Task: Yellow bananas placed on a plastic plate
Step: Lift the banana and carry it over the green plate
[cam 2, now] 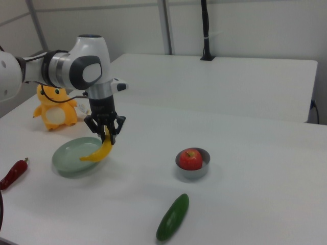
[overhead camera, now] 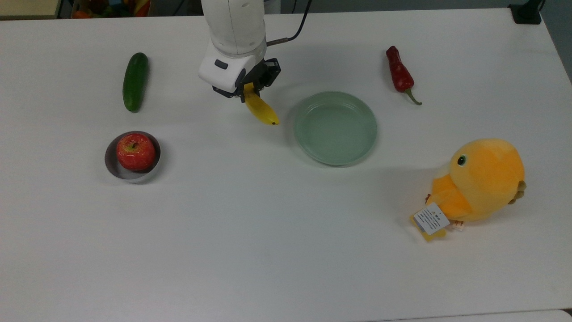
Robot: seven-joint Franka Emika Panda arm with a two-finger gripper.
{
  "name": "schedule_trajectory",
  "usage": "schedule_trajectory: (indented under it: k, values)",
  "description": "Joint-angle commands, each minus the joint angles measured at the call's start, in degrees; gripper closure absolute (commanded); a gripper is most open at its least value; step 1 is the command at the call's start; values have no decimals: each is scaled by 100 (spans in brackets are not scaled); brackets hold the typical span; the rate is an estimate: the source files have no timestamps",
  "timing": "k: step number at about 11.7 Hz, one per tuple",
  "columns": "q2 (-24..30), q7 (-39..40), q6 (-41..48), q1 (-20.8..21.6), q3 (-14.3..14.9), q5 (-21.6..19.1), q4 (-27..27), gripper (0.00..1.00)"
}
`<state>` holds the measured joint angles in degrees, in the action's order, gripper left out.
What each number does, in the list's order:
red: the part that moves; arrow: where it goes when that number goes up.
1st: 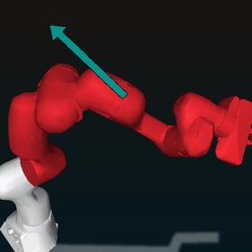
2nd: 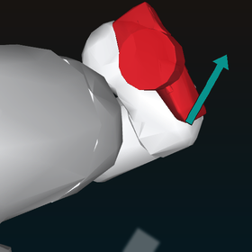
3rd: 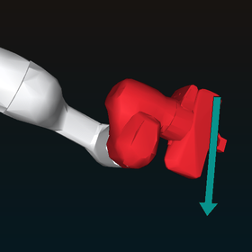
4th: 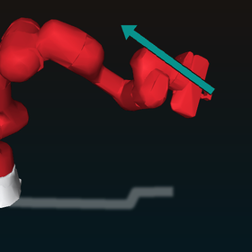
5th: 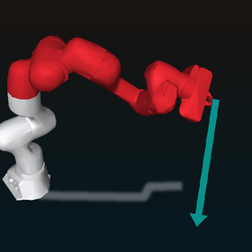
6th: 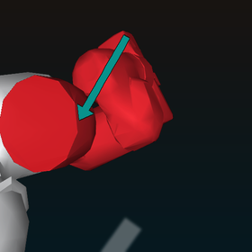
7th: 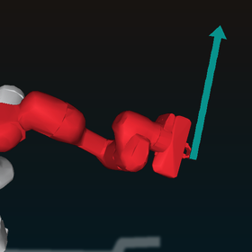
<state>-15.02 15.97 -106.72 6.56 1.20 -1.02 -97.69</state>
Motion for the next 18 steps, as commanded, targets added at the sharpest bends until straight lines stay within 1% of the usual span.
schedule_trajectory:
  k: [1, 2, 4, 5, 6, 7, 9, 10, 11, 14, 15, 18]
  values:
    - [-28, -986, -373, 187, -504, -162, 145, 70]
    - [-62, -1390, -541, 301, -663, -153, 118, 70]
    - [-220, -2146, -761, 416, -813, -206, 92, 68]
    - [-256, -2690, -1076, 425, -831, -310, 5, 68]
    - [-308, -3009, -1296, 425, -832, -364, -92, 68]
    - [-413, -3073, -1325, 451, -832, -364, -136, 68]
    - [-590, -3117, -1334, 495, -832, -364, -154, 52]
    - [-599, -3100, -1325, 548, -832, -338, -250, 24]
    - [-608, -3082, -1316, 592, -832, -286, -295, 0]
    - [-512, -3056, -1246, 548, -832, -285, -242, 0]
    - [-398, -3012, -1254, 522, -832, -268, -242, 0]
    - [146, -2337, -1028, 312, -753, -215, -286, 0]
